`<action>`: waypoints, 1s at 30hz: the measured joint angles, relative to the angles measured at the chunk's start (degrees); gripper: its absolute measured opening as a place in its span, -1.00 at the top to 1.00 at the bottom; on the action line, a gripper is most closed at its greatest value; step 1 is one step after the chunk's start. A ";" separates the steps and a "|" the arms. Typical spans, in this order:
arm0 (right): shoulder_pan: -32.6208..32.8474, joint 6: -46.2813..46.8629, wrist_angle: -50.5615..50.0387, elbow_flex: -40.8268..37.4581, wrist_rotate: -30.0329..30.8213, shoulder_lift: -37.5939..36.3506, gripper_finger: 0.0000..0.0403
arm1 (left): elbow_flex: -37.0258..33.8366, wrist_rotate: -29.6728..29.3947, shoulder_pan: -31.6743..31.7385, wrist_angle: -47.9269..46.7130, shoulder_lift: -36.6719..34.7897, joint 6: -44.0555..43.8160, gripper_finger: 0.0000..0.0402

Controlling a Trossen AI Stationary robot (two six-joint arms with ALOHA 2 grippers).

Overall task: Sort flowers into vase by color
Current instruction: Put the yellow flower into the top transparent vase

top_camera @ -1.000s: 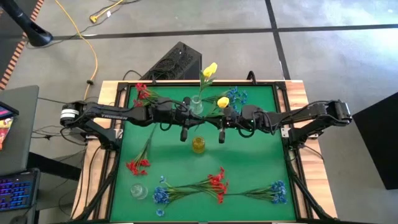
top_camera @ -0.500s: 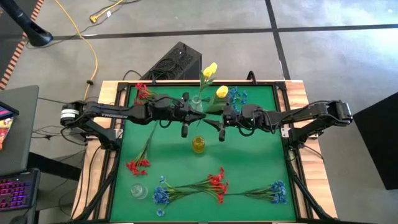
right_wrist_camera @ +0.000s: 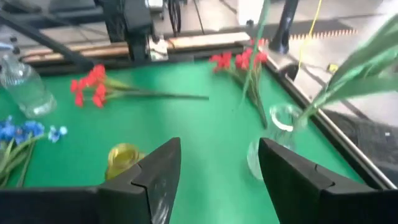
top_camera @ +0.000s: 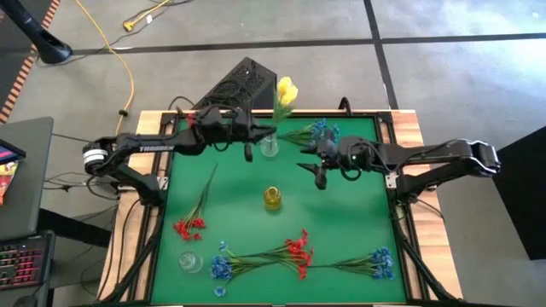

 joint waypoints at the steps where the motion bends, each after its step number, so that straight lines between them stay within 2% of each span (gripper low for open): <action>1: 0.00 0.00 -0.74 0.00 0.00 -0.04 -0.18 | -0.02 0.02 0.80 0.41 0.00 -0.07 1.00; 8: 0.15 0.02 -2.09 0.00 -0.02 0.40 -0.13 | -0.87 -0.77 5.02 2.80 0.07 -0.45 1.00; 13: 0.17 -0.26 -2.08 0.00 -0.01 0.87 -0.12 | -10.10 -2.10 8.74 22.13 0.13 -6.60 1.00; 15: 0.17 -0.38 -1.92 0.00 -0.01 1.15 -0.12 | -12.86 -3.61 9.82 26.72 0.13 -8.26 1.00; 26: -0.22 -0.48 2.09 0.00 -0.02 1.30 -0.12 | -14.88 -6.34 8.89 27.31 0.17 -8.83 1.00; 30: -0.22 -0.48 3.07 0.00 -0.02 1.32 -0.12 | -13.75 -8.05 8.10 29.13 3.91 -9.13 1.00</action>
